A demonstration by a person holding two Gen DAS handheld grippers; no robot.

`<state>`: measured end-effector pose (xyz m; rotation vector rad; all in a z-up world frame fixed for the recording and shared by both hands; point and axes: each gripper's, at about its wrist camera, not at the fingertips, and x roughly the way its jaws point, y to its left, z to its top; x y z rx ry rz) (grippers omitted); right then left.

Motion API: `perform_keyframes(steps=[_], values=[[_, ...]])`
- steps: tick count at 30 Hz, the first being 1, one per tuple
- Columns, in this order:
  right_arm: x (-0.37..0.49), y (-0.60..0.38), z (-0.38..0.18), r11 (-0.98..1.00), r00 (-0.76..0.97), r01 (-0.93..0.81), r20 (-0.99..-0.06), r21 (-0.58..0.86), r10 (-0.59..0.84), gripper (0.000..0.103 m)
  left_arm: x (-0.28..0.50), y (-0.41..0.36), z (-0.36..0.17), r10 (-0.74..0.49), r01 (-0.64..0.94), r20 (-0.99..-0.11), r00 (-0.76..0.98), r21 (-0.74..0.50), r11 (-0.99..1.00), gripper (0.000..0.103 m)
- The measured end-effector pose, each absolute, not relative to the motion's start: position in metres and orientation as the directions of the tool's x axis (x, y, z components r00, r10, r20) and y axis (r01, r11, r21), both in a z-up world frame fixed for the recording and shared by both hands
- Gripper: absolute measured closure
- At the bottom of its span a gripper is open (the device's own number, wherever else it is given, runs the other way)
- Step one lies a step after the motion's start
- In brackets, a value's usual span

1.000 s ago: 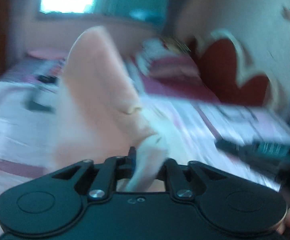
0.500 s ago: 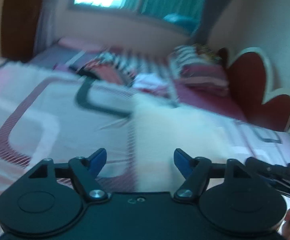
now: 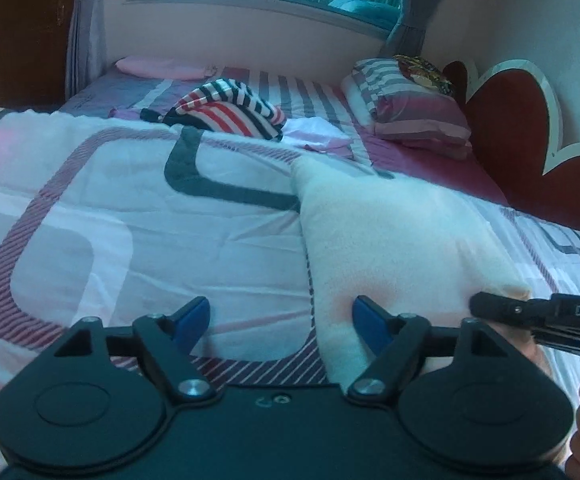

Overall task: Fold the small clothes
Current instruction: 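Close the right tool on the opposite side edge of the sweater, then fold that edge over the sweater and open the right tool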

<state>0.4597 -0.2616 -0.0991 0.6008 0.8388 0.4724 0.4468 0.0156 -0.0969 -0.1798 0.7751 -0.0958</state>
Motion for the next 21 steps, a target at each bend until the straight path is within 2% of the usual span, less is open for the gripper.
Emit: perform_keyframes(steps=[1, 8, 11, 14, 17, 19, 21], values=[[0.458, -0.262, -0.097, 0.739, 0.592, -0.156, -0.537, 0.656, 0.601, 0.09, 0.446, 0.015, -0.094, -0.151, 0.027, -0.679, 0.718, -0.19, 0.981, 0.035], [0.428, -0.257, -0.051, 0.818, 0.673, -0.237, -0.518, 0.524, 0.527, 0.091, 0.452, -0.006, -0.09, -0.206, 0.116, -0.67, 0.713, -0.178, 0.977, 0.041], [0.416, -0.268, -0.048, 0.832, 0.687, -0.212, -0.527, 0.513, 0.5, 0.091, 0.453, -0.025, -0.089, -0.216, 0.16, -0.68, 0.701, -0.146, 0.976, 0.038], [0.42, -0.282, -0.072, 0.832, 0.657, -0.126, -0.583, 0.541, 0.479, 0.091, 0.456, -0.047, -0.094, -0.198, 0.202, -0.71, 0.676, -0.08, 0.976, 0.035], [0.424, -0.295, -0.094, 0.778, 0.64, -0.075, -0.568, 0.624, 0.517, 0.091, 0.456, -0.045, -0.098, -0.201, 0.198, -0.712, 0.673, -0.088, 0.976, 0.032], [0.424, -0.294, -0.092, 0.778, 0.64, -0.08, -0.566, 0.623, 0.519, 0.091, 0.455, -0.039, -0.098, -0.206, 0.195, -0.713, 0.67, -0.098, 0.976, 0.026], [0.422, -0.293, -0.086, 0.787, 0.641, -0.091, -0.569, 0.611, 0.515, 0.089, 0.448, -0.032, -0.095, -0.224, 0.201, -0.711, 0.666, -0.117, 0.973, 0.027]])
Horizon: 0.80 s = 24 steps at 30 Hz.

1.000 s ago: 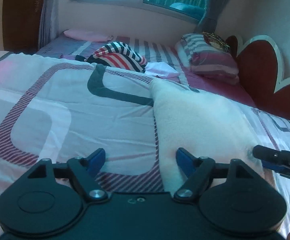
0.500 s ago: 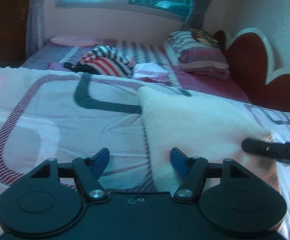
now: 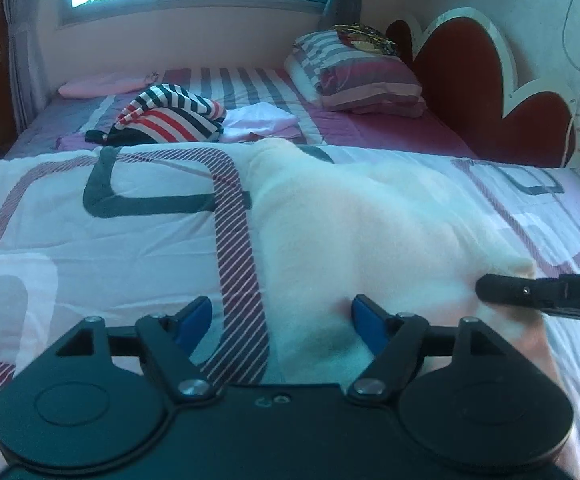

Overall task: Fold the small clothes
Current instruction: 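Fold that edge over the sweater and open the right tool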

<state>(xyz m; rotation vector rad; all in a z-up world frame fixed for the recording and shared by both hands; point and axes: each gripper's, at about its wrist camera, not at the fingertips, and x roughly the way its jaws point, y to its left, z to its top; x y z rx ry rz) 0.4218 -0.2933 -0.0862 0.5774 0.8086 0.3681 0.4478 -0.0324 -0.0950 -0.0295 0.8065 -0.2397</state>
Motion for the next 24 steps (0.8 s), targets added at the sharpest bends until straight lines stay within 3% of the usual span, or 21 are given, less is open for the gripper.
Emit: perform_keyframes(steps=[9, 12, 14, 18, 20, 22, 24], values=[[0.361, -0.3, -0.079, 0.832, 0.554, -0.113, -0.66, 0.543, 0.507, 0.086, 0.373, -0.02, -0.108, -0.235, 0.188, -0.749, 0.619, -0.149, 0.971, 0.028], [0.333, -0.286, -0.081, 0.895, 0.556, -0.154, -0.712, 0.419, 0.429, 0.086, 0.356, -0.024, -0.107, -0.207, 0.197, -0.743, 0.637, -0.103, 0.975, 0.028], [0.333, -0.283, -0.07, 0.914, 0.577, -0.147, -0.717, 0.379, 0.391, 0.085, 0.36, -0.024, -0.095, -0.199, 0.194, -0.725, 0.659, -0.091, 0.977, 0.036], [0.357, -0.286, -0.034, 0.914, 0.717, -0.172, -0.589, 0.368, 0.373, 0.085, 0.403, -0.031, -0.056, -0.177, 0.2, -0.642, 0.746, -0.038, 0.979, 0.041], [0.389, -0.274, -0.026, 0.922, 0.74, -0.198, -0.567, 0.332, 0.363, 0.086, 0.436, -0.042, -0.046, -0.166, 0.202, -0.629, 0.76, -0.014, 0.979, 0.051], [0.423, -0.262, -0.029, 0.927, 0.739, -0.198, -0.573, 0.319, 0.355, 0.086, 0.466, -0.053, -0.045, -0.153, 0.202, -0.624, 0.767, 0.007, 0.979, 0.072], [0.448, -0.256, -0.037, 0.939, 0.744, -0.172, -0.586, 0.298, 0.322, 0.086, 0.492, -0.063, -0.056, -0.134, 0.199, -0.647, 0.75, 0.028, 0.98, 0.076]])
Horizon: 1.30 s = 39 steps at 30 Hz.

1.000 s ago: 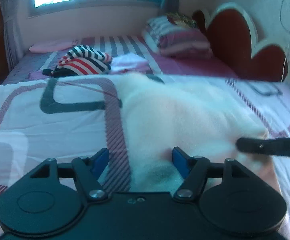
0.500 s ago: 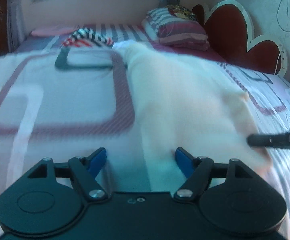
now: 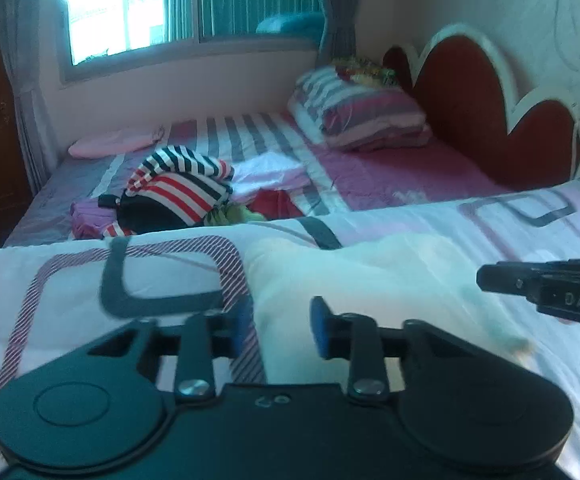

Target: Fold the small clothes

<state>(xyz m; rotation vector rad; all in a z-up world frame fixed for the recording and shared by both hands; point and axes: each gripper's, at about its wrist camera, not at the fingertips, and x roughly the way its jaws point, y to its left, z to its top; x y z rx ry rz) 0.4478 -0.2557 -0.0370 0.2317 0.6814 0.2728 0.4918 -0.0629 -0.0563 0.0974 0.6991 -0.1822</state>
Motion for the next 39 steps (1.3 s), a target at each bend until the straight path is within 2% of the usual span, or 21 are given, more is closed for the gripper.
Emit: perform_keyframes(steps=[2, 3, 4, 8, 9, 10, 12, 13, 15, 20, 22, 29, 32, 35, 36, 37, 38, 39], values=[[0.468, -0.249, -0.052, 0.951, 0.733, -0.168, -0.612, 0.26, 0.297, 0.086, 0.513, -0.071, -0.077, -0.109, 0.208, -0.7, 0.706, 0.058, 0.976, 0.076], [0.48, -0.246, -0.066, 0.961, 0.691, -0.148, -0.671, 0.233, 0.269, 0.086, 0.519, -0.073, -0.088, -0.108, 0.22, -0.73, 0.675, 0.06, 0.974, 0.076], [0.488, -0.247, -0.08, 0.96, 0.654, -0.138, -0.706, 0.242, 0.272, 0.086, 0.519, -0.074, -0.089, -0.103, 0.224, -0.717, 0.689, 0.075, 0.972, 0.076], [0.482, -0.26, -0.08, 0.952, 0.676, -0.157, -0.674, 0.262, 0.297, 0.085, 0.507, -0.07, -0.078, -0.109, 0.216, -0.724, 0.681, 0.057, 0.975, 0.076], [0.473, -0.263, -0.073, 0.953, 0.694, -0.159, -0.656, 0.26, 0.295, 0.085, 0.497, -0.067, -0.073, -0.117, 0.217, -0.716, 0.688, 0.049, 0.975, 0.074], [0.463, -0.266, -0.068, 0.949, 0.71, -0.172, -0.634, 0.265, 0.305, 0.085, 0.489, -0.064, -0.07, -0.126, 0.214, -0.705, 0.698, 0.038, 0.976, 0.067], [0.438, -0.267, -0.059, 0.941, 0.732, -0.204, -0.597, 0.269, 0.329, 0.085, 0.477, -0.065, -0.073, -0.124, 0.216, -0.71, 0.693, 0.04, 0.976, 0.059], [0.432, -0.263, -0.06, 0.942, 0.725, -0.222, -0.603, 0.253, 0.333, 0.086, 0.475, -0.067, -0.08, -0.107, 0.216, -0.722, 0.684, 0.06, 0.975, 0.059], [0.434, -0.251, -0.079, 0.952, 0.669, -0.228, -0.677, 0.205, 0.306, 0.086, 0.48, -0.071, -0.088, -0.095, 0.213, -0.728, 0.679, 0.071, 0.974, 0.058], [0.423, -0.253, -0.061, 0.951, 0.703, -0.198, -0.641, 0.239, 0.307, 0.085, 0.462, -0.071, -0.064, -0.086, 0.22, -0.721, 0.687, 0.094, 0.971, 0.061], [0.404, -0.255, -0.048, 0.946, 0.702, -0.226, -0.634, 0.231, 0.323, 0.085, 0.443, -0.064, -0.062, -0.098, 0.223, -0.732, 0.674, 0.075, 0.972, 0.061], [0.35, -0.247, -0.058, 0.934, 0.555, -0.263, -0.755, 0.24, 0.35, 0.085, 0.403, -0.045, -0.079, -0.141, 0.219, -0.81, 0.57, -0.016, 0.976, 0.059], [0.347, -0.24, -0.075, 0.941, 0.539, -0.249, -0.774, 0.229, 0.331, 0.086, 0.399, -0.048, -0.093, -0.137, 0.228, -0.825, 0.549, -0.01, 0.974, 0.052], [0.351, -0.246, -0.066, 0.94, 0.545, -0.218, -0.766, 0.263, 0.341, 0.085, 0.4, -0.041, -0.082, -0.136, 0.216, -0.813, 0.566, -0.013, 0.976, 0.037], [0.351, -0.251, -0.06, 0.938, 0.573, -0.201, -0.743, 0.282, 0.346, 0.072, 0.402, -0.041, -0.077, -0.12, 0.211, -0.799, 0.589, 0.009, 0.977, 0.017], [0.35, -0.258, -0.054, 0.942, 0.61, -0.174, -0.719, 0.289, 0.333, 0.029, 0.403, -0.041, -0.073, -0.106, 0.21, -0.783, 0.613, 0.032, 0.977, 0.006], [0.353, -0.265, -0.05, 0.945, 0.636, -0.148, -0.704, 0.291, 0.317, 0.02, 0.408, -0.041, -0.07, -0.105, 0.216, -0.775, 0.623, 0.041, 0.976, 0.007], [0.36, -0.27, -0.048, 0.938, 0.648, -0.146, -0.686, 0.315, 0.332, 0.021, 0.412, -0.042, -0.069, -0.109, 0.219, -0.779, 0.618, 0.037, 0.975, 0.011]])
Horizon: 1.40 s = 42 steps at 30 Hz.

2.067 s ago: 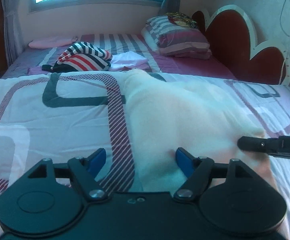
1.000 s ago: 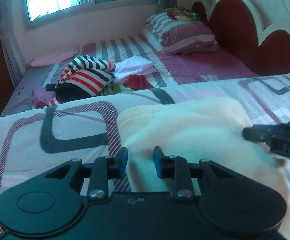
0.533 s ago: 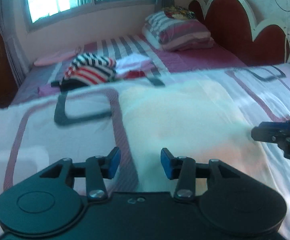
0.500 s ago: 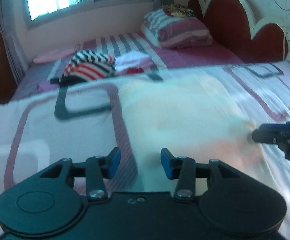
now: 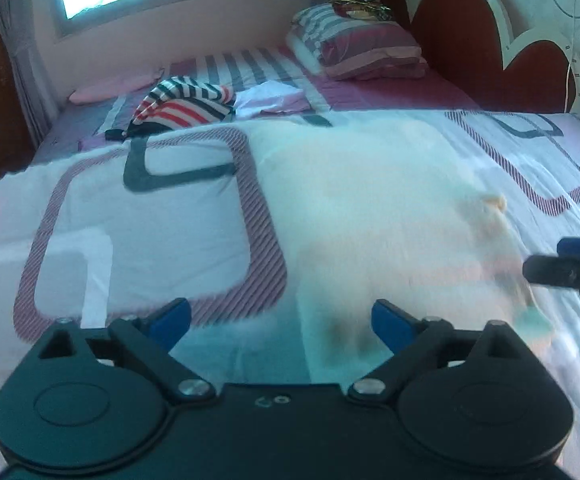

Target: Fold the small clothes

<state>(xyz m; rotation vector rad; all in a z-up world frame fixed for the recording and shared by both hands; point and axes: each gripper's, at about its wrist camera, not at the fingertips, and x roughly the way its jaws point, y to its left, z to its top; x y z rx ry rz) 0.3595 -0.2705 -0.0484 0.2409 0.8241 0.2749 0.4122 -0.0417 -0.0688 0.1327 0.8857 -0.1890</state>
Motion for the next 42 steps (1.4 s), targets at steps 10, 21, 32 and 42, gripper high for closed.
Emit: perform_keyframes(steps=[10, 21, 32, 42], values=[[0.434, -0.306, -0.064, 0.82, 0.602, -0.083, -0.627, 0.566, 0.494, 0.029, 0.475, -0.021, -0.086, -0.291, 0.184, -0.8, 0.524, -0.228, 0.956, 0.024], [0.442, -0.319, -0.091, 0.704, 0.546, -0.037, -0.575, 0.709, 0.609, 0.029, 0.499, -0.019, -0.108, -0.404, 0.158, -0.78, 0.478, -0.376, 0.913, 0.023], [0.447, -0.309, -0.097, 0.723, 0.539, -0.095, -0.575, 0.684, 0.615, 0.055, 0.502, -0.039, -0.106, -0.392, 0.179, -0.785, 0.48, -0.35, 0.92, 0.038], [0.444, -0.295, -0.094, 0.778, 0.556, -0.127, -0.605, 0.616, 0.57, 0.066, 0.501, -0.046, -0.1, -0.36, 0.174, -0.798, 0.483, -0.315, 0.933, 0.044]])
